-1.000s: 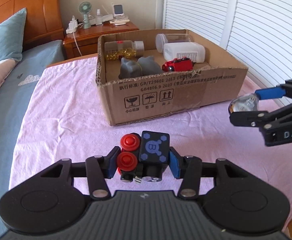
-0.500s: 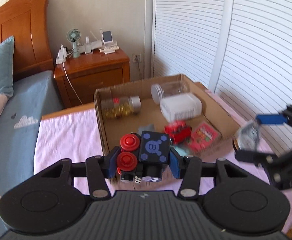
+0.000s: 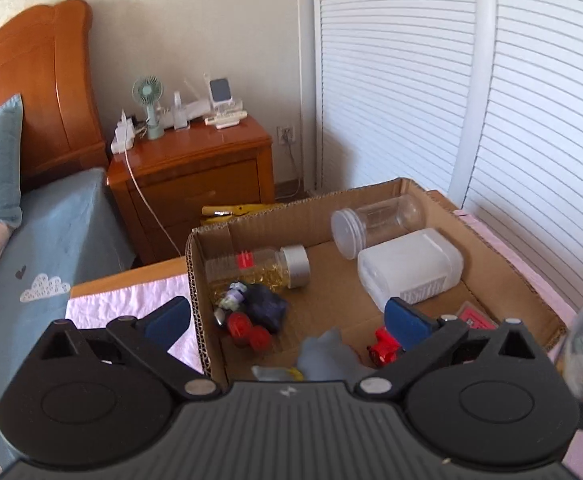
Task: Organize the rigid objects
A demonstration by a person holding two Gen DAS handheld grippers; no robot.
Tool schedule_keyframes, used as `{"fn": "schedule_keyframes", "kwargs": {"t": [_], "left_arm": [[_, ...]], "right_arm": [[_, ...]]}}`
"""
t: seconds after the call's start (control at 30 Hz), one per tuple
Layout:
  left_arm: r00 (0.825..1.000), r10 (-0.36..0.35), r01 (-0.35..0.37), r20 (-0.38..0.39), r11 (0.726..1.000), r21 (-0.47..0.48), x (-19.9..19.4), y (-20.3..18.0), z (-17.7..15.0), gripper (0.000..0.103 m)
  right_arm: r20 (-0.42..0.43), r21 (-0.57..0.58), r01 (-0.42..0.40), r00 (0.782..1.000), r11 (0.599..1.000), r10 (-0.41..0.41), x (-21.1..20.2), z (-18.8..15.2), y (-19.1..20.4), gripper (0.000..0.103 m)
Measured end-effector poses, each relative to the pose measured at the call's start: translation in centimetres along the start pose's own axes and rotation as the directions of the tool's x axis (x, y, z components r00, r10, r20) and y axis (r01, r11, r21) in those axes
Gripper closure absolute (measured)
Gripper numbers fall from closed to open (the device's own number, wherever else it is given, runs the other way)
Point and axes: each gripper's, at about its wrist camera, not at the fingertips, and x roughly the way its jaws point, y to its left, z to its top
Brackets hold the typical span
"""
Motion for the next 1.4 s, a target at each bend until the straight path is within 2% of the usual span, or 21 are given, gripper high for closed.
{"fn": "schedule_keyframes", "kwargs": {"t": [0.23,0.33,0.5,0.63,0.73,0.83,0.9,0.97,1.0,1.2,1.4], "left_arm": [[1.000,0.009,-0.008,0.025,1.000,-0.027,-4.7,0.5,-1.3,0.000],[0.997,0.070,-0.069,0.018,0.997,-0.034,-6.7,0.4,-2.2,0.001],[0.986,0.149,-0.144,0.070,0.987,-0.068,-9.5,0.7,-4.2,0.001],[0.990,0.136,-0.130,0.041,0.984,-0.121,-10.2,1.4,-5.7,0.001],[0.988,0.157,-0.154,0.010,0.977,-0.146,-10.2,1.7,-6.6,0.001],[0.981,0.194,-0.188,0.025,0.972,-0.141,-10.5,1.4,-7.4,0.001],[0.982,0.183,-0.175,0.038,0.973,-0.148,-10.8,1.4,-7.7,0.001],[0.982,0.181,-0.170,0.051,0.971,-0.165,-11.0,1.4,-7.9,0.001],[0.980,0.190,-0.179,0.053,0.969,-0.170,-10.9,1.5,-7.9,0.001],[0.974,0.220,-0.208,0.050,0.963,-0.174,-11.3,1.0,-8.2,0.001],[0.975,0.223,-0.217,0.013,0.957,-0.195,-11.8,0.3,-8.2,0.001]], "right_arm": [[-0.011,-0.028,-0.015,1.000,1.000,0.014,0.8,1.0,0.6,0.010],[-0.030,-0.035,-0.033,0.999,0.999,0.032,2.1,2.2,0.7,0.010],[-0.066,-0.040,-0.056,0.996,0.998,0.053,5.5,5.1,1.2,0.010],[-0.110,-0.008,-0.078,0.991,0.997,0.077,9.3,7.2,1.8,0.010],[-0.159,0.028,-0.065,0.985,0.997,0.068,12.4,8.1,2.1,0.010],[-0.190,0.054,-0.034,0.981,0.998,0.044,14.8,8.5,2.4,0.010],[-0.188,0.065,-0.013,0.982,0.998,0.025,15.7,8.5,2.5,0.010],[-0.180,0.085,0.003,0.984,0.996,0.013,16.1,8.5,2.3,0.006],[-0.173,0.099,0.003,0.985,0.995,0.014,16.0,8.4,2.2,0.000],[-0.174,0.122,0.027,0.985,0.992,-0.005,13.2,8.5,1.9,0.000],[-0.220,0.128,0.082,0.974,0.988,-0.052,7.8,6.7,2.5,0.000]]}}
